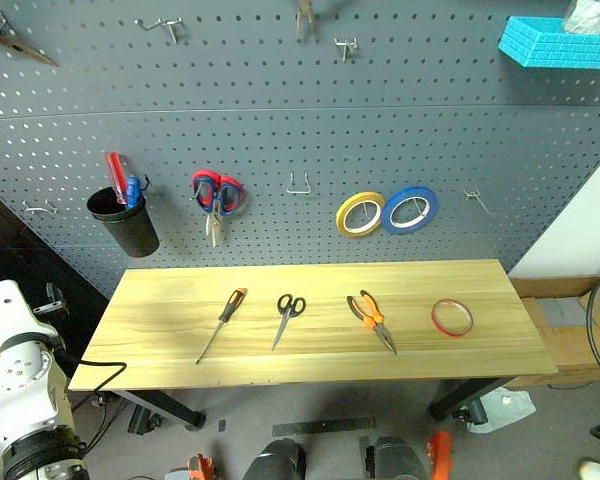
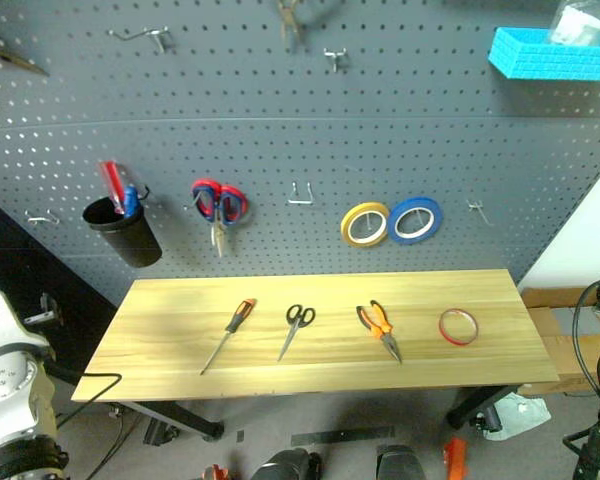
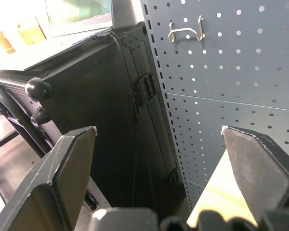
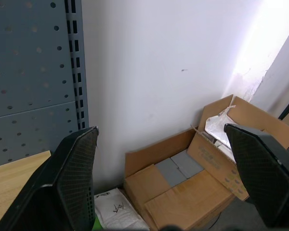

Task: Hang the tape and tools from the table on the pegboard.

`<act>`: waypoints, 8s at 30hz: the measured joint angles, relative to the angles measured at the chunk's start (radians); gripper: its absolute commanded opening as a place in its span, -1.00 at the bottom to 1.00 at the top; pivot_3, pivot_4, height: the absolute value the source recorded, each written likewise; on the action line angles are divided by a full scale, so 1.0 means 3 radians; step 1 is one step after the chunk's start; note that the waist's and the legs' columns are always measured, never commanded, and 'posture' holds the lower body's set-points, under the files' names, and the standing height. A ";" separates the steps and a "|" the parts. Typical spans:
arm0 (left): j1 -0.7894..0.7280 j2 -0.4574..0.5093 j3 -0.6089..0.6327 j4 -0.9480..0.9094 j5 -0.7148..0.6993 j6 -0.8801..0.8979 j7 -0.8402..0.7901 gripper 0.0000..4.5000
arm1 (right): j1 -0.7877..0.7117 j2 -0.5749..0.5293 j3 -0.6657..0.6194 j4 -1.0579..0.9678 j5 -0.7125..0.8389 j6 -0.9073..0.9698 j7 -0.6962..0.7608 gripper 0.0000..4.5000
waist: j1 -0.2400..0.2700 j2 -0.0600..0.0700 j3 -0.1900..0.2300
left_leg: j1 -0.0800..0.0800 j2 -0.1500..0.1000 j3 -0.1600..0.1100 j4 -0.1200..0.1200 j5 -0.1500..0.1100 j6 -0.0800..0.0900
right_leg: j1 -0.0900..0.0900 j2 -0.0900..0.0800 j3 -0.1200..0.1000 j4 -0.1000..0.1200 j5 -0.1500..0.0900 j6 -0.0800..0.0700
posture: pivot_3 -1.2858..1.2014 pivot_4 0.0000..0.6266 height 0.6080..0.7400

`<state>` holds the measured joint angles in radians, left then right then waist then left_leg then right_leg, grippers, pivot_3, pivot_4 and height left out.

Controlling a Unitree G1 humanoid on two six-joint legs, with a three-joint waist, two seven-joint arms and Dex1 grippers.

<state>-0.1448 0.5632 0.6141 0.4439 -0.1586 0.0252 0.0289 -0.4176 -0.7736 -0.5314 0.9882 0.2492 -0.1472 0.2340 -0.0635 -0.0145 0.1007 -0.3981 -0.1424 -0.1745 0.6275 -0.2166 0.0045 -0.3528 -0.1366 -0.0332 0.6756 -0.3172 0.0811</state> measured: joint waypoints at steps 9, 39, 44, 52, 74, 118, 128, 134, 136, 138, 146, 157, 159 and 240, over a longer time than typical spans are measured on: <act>0.0044 0.0000 -0.0065 -0.0006 0.0018 -0.0035 0.0005 0.99 | -0.0016 0.0000 0.0009 0.0001 0.0023 -0.0002 0.0014 1.00 | -0.0001 0.0000 0.0000 | 0.0000 0.0000 0.0001 0.0000 0.0000 0.0000 | 0.0000 0.0000 0.0003 0.0001 0.0000 0.0000 | -0.03 -0.79 1.00; 0.0589 -0.0170 -0.0838 -0.1652 -0.0206 0.0570 -0.1035 0.99 | 0.1096 0.0397 0.0752 -0.3224 0.0284 0.1926 0.0969 1.00 | 0.0062 -0.0010 0.0302 | -0.0018 0.0031 0.0058 0.0002 -0.0023 0.0018 | -0.0039 0.0005 0.0055 -0.0001 0.0001 -0.0003 | -0.05 -0.10 1.00; 0.0543 0.0019 -0.1309 -0.2145 -0.0323 0.0770 -0.1637 0.99 | 0.1152 0.0253 0.0793 -0.3742 0.0394 0.2634 0.0960 1.00 | 0.0048 -0.0011 0.0456 | -0.0049 0.0039 0.0073 0.0008 -0.0024 0.0020 | -0.0072 0.0008 0.0064 0.0003 0.0004 -0.0006 | -0.10 0.10 1.00; -0.0149 0.0293 -0.2034 -0.2309 -0.0538 0.1167 -0.2618 0.99 | 0.1121 0.0010 0.1029 -0.4151 0.0424 0.3329 0.1013 1.00 | -0.0030 -0.0025 0.0669 | -0.0066 0.0044 0.0094 0.0010 -0.0027 0.0025 | -0.0093 0.0009 0.0071 0.0006 0.0004 -0.0008 | -0.16 0.29 1.00; -0.1083 0.0168 -0.2848 -0.1680 -0.0318 0.0500 -0.4049 0.99 | -0.0209 0.0412 0.2248 -0.2526 -0.0387 0.2726 0.1178 1.00 | -0.0182 -0.0070 0.0925 | -0.0125 0.0049 0.0143 0.0022 -0.0028 0.0023 | -0.0170 0.0005 0.0076 0.0022 0.0013 0.0004 | -0.16 0.39 1.00; -0.1432 -0.0544 -0.2885 -0.1399 -0.0146 -0.0317 -0.3929 1.00 | 0.0553 0.0223 0.1367 -0.5576 -0.1375 0.2869 0.0416 -0.98 | -0.0296 -0.0067 0.0922 | -0.0133 0.0053 0.0162 0.0070 -0.0027 0.0026 | -0.0177 0.0015 0.0077 0.0038 0.0041 0.0018 | -0.27 0.24 1.00; -0.1521 -0.0589 -0.2882 -0.1302 -0.0144 -0.0393 -0.3938 1.00 | -0.0347 0.0599 0.1321 -0.4276 -0.1074 0.2389 0.0374 -0.98 | -0.0357 -0.0067 0.0922 | -0.0131 0.0053 0.0166 0.0063 -0.0028 0.0026 | -0.0179 0.0015 0.0077 0.0047 0.0041 0.0018 | -0.25 0.21 1.00; -0.1517 -0.0612 -0.2876 -0.1301 -0.0141 -0.0412 -0.3838 1.00 | -0.0564 0.0802 0.1288 -0.3784 -0.0849 0.2115 0.0368 -0.98 | -0.0359 -0.0067 0.0922 | -0.0131 0.0053 0.0168 0.0067 -0.0028 0.0027 | -0.0181 0.0015 0.0079 0.0048 0.0041 0.0018 | -0.24 0.21 1.00; -0.1518 -0.0638 -0.2869 -0.1301 -0.0141 -0.0421 -0.3787 1.00 | -0.0634 0.0843 0.1275 -0.3693 -0.0779 0.2064 0.0367 -0.98 | -0.0359 -0.0067 0.0922 | -0.0131 0.0053 0.0168 0.0068 -0.0028 0.0027 | -0.0181 0.0015 0.0080 0.0049 0.0041 0.0018 | -0.24 0.21 1.00; -0.1520 -0.0688 -0.2838 -0.1301 -0.0142 -0.0419 -0.3697 1.00 | -0.0663 0.0882 0.1257 -0.3605 -0.0733 0.1988 0.0368 -0.98 | -0.0359 -0.0067 0.0922 | -0.0131 0.0053 0.0168 0.0068 -0.0028 0.0027 | -0.0181 0.0015 0.0080 0.0050 0.0041 0.0018 | -0.24 0.21 1.00; -0.1524 -0.0838 -0.2575 -0.1393 -0.0478 0.0059 -0.3373 1.00 | -0.0664 0.0895 0.1256 -0.3389 -0.0668 0.1859 0.0368 -0.98 | -0.0360 -0.0067 0.0922 | -0.0131 0.0053 0.0170 0.0071 -0.0028 0.0027 | -0.0184 0.0015 0.0082 0.0068 0.0041 0.0018 | -0.24 0.21 1.00; -0.1745 -0.0987 -0.2334 -0.1743 -0.0840 0.0562 -0.2951 1.00 | -0.0629 0.0881 0.1257 -0.3356 -0.0629 0.1786 0.0386 0.22 | -0.0354 -0.0067 0.0922 | -0.0131 0.0053 0.0171 0.0090 -0.0028 0.0027 | -0.0184 0.0016 0.0084 0.0073 0.0041 0.0018 | -0.22 0.18 1.00; -0.1744 -0.0964 -0.2316 -0.1749 -0.0852 0.0613 -0.2928 1.00 | -0.0543 0.0854 0.1261 -0.3400 -0.0632 0.1786 0.0412 0.53 | -0.0353 -0.0067 0.0922 | -0.0132 0.0053 0.0171 0.0093 -0.0028 0.0027 | -0.0184 0.0017 0.0085 0.0074 0.0041 0.0018 | -0.22 0.18 1.00; -0.0036 0.0728 -0.1163 -0.1492 -0.0566 0.0476 -0.3161 1.00 | -0.0348 0.2601 0.2774 -0.4924 -0.0747 0.3812 0.0221 0.01 | -0.0269 -0.0065 0.0918 | -0.0133 0.0121 0.0213 0.0096 -0.0036 0.0014 | -0.0233 0.0041 0.0085 0.0074 0.0080 -0.0021 | -0.13 0.24 1.00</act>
<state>-0.1555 0.7817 0.2653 -0.0038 -0.3285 0.1681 -0.9193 -0.5221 0.0067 0.3008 -0.4890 0.0251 0.9965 0.3004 -0.1442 -0.0339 0.3760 -0.4381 -0.1062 -0.1106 0.6563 -0.2274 0.0087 -0.4227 -0.1244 -0.0077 0.6979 -0.2932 0.0748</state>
